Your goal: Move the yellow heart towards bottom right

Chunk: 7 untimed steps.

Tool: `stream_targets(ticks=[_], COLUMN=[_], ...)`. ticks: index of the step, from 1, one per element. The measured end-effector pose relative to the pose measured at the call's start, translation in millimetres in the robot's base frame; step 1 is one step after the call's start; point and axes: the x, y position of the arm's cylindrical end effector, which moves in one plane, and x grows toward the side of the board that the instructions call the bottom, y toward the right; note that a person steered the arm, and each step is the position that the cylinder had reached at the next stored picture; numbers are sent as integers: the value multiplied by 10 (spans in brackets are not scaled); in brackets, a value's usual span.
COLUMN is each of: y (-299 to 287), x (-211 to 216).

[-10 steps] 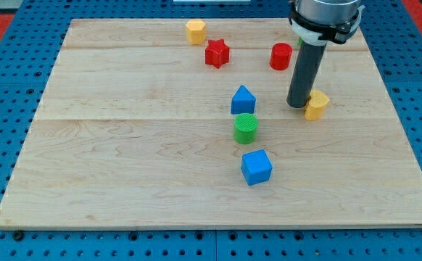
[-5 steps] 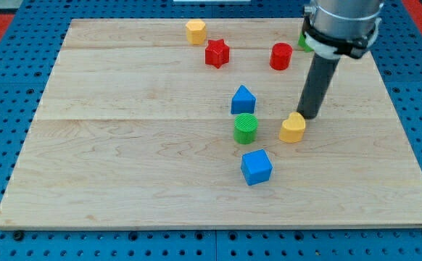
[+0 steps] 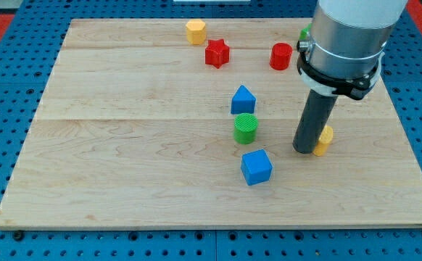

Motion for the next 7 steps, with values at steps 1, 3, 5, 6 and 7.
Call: stream_targets(ticks=[1, 3, 5, 6, 7], y=[0, 244, 414, 361, 422], x=[0, -355, 33, -123, -447])
